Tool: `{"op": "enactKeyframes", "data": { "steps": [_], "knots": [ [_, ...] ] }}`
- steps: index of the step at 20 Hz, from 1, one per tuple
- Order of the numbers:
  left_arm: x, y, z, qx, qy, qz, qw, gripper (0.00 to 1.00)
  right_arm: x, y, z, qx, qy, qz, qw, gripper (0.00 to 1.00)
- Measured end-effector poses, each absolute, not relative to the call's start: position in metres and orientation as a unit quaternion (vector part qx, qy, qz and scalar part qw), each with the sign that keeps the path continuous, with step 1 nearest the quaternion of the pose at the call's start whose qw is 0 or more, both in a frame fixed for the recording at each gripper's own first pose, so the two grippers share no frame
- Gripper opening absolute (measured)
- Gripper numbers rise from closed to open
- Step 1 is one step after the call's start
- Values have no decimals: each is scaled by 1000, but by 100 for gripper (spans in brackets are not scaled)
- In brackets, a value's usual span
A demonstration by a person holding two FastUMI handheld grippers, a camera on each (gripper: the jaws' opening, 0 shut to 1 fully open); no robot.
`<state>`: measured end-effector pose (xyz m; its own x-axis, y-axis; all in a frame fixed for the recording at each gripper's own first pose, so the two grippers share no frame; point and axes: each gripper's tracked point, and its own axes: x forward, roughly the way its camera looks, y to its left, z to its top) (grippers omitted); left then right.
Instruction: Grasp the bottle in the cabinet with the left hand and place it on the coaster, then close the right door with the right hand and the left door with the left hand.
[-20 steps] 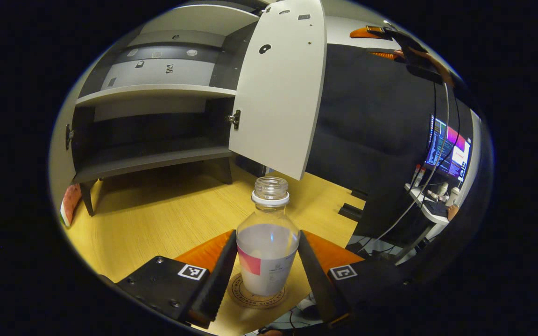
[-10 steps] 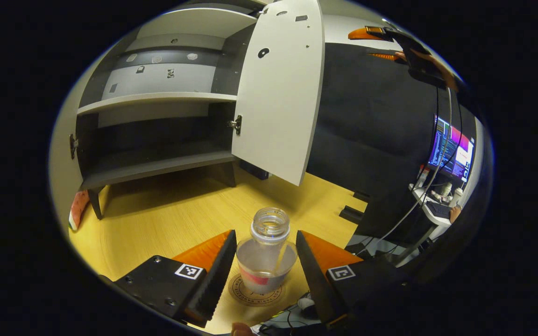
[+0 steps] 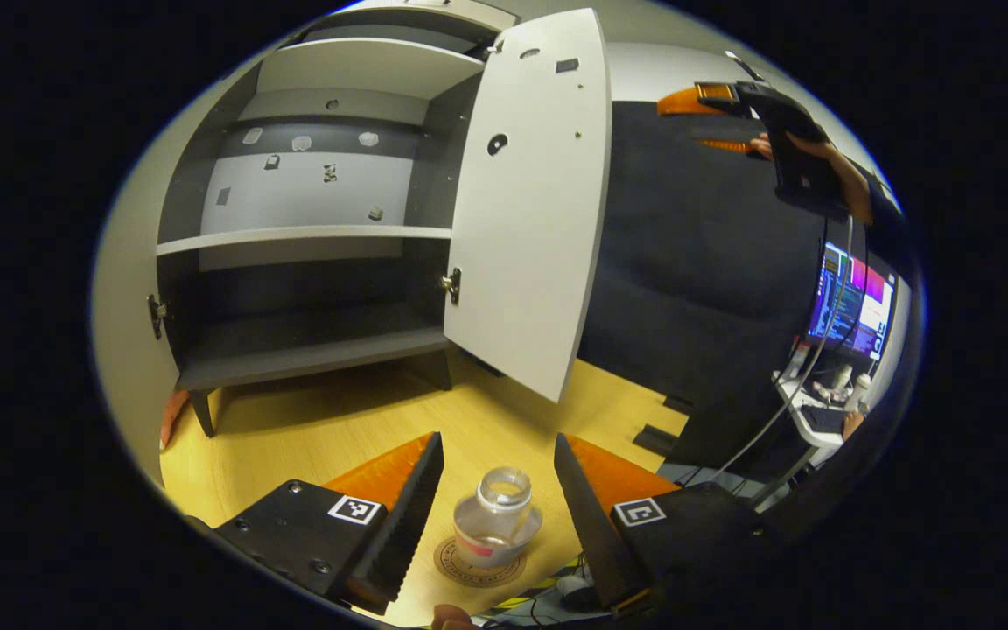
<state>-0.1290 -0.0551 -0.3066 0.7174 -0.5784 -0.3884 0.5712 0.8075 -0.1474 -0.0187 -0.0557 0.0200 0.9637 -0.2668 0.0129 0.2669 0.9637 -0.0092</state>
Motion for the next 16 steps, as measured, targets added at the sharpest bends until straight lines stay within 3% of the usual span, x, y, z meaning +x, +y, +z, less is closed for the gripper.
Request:
{"op": "enactKeyframes", "data": {
  "steps": [4,11,12,14,16],
  "knots": [
    [-97,-43,-254,-7,170,-259,951,82,-14,-53,13,-12,-2,-124,992,93],
    [-54,-8,-165,33,103,-147,983,82,6,-44,2,1,4,-94,996,96],
    [-53,-3,-156,38,100,-136,985,82,10,-42,1,3,4,-87,996,100],
    [-53,0,-141,38,93,-122,987,82,18,-33,-4,9,7,-73,997,94],
    [-53,3,-130,34,85,-113,989,81,27,-27,-8,10,11,-61,998,97]
  ]
}}
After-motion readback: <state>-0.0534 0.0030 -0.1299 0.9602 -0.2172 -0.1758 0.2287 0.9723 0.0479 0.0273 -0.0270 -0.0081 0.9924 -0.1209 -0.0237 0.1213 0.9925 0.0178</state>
